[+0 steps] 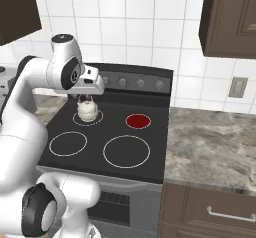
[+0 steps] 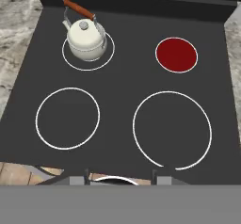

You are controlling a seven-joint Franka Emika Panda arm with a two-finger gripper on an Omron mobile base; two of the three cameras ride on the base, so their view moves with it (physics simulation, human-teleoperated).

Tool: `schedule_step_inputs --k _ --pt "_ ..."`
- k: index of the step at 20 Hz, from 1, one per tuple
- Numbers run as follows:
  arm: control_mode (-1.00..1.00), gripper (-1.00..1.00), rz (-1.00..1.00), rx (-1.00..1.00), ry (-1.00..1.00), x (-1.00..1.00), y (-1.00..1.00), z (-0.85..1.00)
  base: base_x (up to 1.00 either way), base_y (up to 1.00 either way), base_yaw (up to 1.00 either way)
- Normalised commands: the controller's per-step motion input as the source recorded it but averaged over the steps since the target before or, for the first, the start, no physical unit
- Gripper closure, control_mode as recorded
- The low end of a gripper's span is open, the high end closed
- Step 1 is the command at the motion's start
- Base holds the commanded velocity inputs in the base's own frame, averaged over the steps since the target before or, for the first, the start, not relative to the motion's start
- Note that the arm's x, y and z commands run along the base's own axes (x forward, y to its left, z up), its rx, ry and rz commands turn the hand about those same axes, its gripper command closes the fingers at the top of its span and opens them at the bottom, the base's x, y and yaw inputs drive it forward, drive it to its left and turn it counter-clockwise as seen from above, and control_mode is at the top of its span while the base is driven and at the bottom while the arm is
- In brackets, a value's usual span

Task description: Turn off the rear right burner of the stove.

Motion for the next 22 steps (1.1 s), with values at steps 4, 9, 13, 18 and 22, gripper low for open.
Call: schedule_step_inputs --k 4,9,13,18,22 --pt "-1.00 -1.00 0.00 0.01 0.00 -0.21 -0.05 -0.04 0.00 0.00 0.00" --pt "-1.00 -1.00 0.00 0.02 -0.08 -0.44 -0.51 -0.03 0.00 0.00 0.00" --pt "-1.00 -1.00 0.00 0.09 -0.08 -0.11 -0.79 0.00 0.00 0.00 0.00" --pt "-1.00 -1.00 0.02 0.09 -0.20 -0.11 -0.86 0.00 0.00 0.00 0.00" --pt "-1.00 -1.00 0.03 0.06 -0.28 -0.10 -0.78 0.00 0.00 0.00 0.00"
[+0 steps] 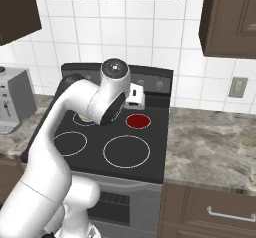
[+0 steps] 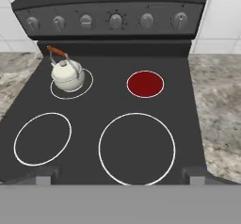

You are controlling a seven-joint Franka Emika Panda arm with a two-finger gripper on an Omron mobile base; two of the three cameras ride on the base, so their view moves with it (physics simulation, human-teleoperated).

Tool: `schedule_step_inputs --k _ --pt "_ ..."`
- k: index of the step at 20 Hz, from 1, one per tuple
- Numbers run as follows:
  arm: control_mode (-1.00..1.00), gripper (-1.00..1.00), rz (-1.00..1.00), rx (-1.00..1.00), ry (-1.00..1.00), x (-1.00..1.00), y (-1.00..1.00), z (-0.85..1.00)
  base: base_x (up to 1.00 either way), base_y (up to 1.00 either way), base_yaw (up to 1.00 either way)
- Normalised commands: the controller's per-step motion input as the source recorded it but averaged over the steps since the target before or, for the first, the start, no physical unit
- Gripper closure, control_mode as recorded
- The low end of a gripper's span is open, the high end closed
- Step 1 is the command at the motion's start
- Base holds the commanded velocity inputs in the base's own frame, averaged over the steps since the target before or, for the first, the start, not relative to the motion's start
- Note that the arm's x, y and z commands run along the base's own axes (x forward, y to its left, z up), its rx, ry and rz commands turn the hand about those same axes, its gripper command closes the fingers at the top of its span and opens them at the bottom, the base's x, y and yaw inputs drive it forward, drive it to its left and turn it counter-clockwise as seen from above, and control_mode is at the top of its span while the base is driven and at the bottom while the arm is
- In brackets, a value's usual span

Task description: Turn off the rear right burner of the stove.

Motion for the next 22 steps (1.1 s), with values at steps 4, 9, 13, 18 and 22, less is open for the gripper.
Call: schedule_step_inputs --k 4,9,13,18,22 --pt "-1.00 -1.00 0.04 0.03 -0.26 -0.01 -0.61 0.00 0.00 0.00 0.00" --pt "-1.00 -1.00 0.05 0.00 -0.25 0.05 -0.09 0.00 0.00 0.00 0.00" --pt "-1.00 -1.00 0.05 0.00 -0.28 0.07 0.00 0.00 0.00 0.00 0.00" --pt "-1.00 -1.00 0.05 0.00 -0.28 0.04 0.00 0.00 0.00 0.00 0.00" --pt "-1.00 -1.00 0.04 0.00 -0.26 0.14 0.00 0.00 0.00 0.00 0.00"
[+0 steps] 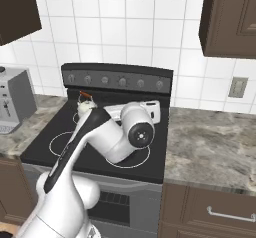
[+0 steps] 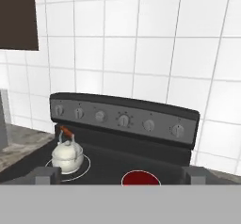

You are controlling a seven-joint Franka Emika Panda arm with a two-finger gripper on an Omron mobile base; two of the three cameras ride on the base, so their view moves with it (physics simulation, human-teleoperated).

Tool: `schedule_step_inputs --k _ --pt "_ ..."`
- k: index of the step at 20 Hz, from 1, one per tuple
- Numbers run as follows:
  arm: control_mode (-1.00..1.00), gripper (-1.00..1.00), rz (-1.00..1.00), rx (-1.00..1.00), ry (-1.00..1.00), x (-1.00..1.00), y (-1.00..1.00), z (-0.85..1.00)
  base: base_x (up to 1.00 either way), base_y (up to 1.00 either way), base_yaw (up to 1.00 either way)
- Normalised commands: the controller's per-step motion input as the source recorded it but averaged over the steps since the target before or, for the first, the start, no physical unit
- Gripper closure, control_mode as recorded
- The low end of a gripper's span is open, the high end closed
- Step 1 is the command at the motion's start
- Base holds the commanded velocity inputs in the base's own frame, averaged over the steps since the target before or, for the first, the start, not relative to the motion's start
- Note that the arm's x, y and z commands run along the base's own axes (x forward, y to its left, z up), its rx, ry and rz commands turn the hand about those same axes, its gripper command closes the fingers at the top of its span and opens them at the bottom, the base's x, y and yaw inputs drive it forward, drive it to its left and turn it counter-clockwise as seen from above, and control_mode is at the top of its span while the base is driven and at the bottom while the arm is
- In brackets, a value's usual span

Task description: Turn off the rear right burner of the stove.

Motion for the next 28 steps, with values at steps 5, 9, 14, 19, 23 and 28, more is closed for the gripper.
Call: schedule_step_inputs --k 5,9,14,19,23,28 --pt "-1.00 -1.00 0.02 0.00 -0.20 0.29 0.00 0.00 0.00 0.00 0.00" --pt "-1.00 -1.00 0.02 0.00 -0.12 0.23 0.06 0.00 0.00 0.00 0.00" --pt "-1.00 -1.00 0.02 0.00 -0.05 0.23 0.06 0.00 0.00 0.00 0.00" --pt "-1.00 -1.00 0.01 0.00 0.00 0.35 0.13 0.00 0.00 0.00 0.00" --pt "-1.00 -1.00 0.01 0.00 0.00 0.37 0.15 0.00 0.00 0.00 0.00" --pt "-1.00 -1.00 0.00 0.00 0.00 0.42 0.20 0.00 0.00 0.00 0.00"
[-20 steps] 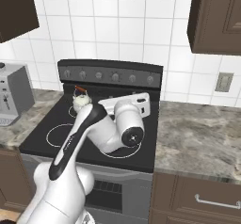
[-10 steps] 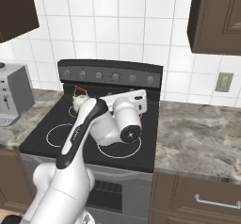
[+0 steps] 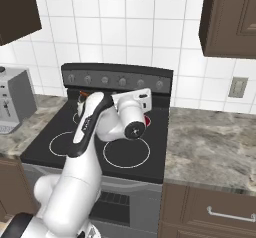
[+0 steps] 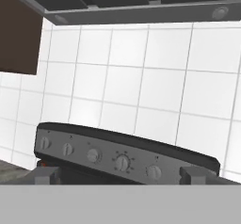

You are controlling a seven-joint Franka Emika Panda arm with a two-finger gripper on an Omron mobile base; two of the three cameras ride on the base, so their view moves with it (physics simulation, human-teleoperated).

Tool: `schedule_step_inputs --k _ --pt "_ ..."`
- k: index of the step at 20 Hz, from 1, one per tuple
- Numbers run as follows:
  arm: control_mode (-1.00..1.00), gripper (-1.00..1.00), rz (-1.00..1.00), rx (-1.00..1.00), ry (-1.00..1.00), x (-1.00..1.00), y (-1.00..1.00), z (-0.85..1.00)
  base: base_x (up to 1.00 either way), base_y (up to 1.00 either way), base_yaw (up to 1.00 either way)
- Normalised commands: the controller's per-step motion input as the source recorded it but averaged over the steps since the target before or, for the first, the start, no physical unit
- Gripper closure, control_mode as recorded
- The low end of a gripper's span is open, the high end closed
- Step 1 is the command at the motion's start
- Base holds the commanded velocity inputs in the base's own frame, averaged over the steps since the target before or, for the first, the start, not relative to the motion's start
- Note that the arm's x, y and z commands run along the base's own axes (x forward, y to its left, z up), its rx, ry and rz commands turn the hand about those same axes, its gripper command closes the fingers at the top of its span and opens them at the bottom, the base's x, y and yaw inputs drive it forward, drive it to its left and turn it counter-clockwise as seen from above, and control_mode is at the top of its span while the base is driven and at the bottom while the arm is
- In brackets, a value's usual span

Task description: Turn off the rear right burner of the stove.

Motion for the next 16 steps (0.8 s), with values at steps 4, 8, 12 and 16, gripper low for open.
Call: schedule_step_inputs --k 4,8,12,16 --pt "-1.00 -1.00 0.00 0.00 -0.03 0.37 0.26 0.00 0.00 0.00 0.00" --pt "-1.00 -1.00 0.00 0.00 -0.01 0.26 0.31 -0.01 0.00 0.00 0.00" --pt "-1.00 -1.00 0.00 0.00 0.00 0.24 0.23 -0.01 0.00 0.00 0.00" --pt "-1.00 -1.00 0.00 0.00 0.00 0.26 0.00 0.00 0.00 0.00 0.00"
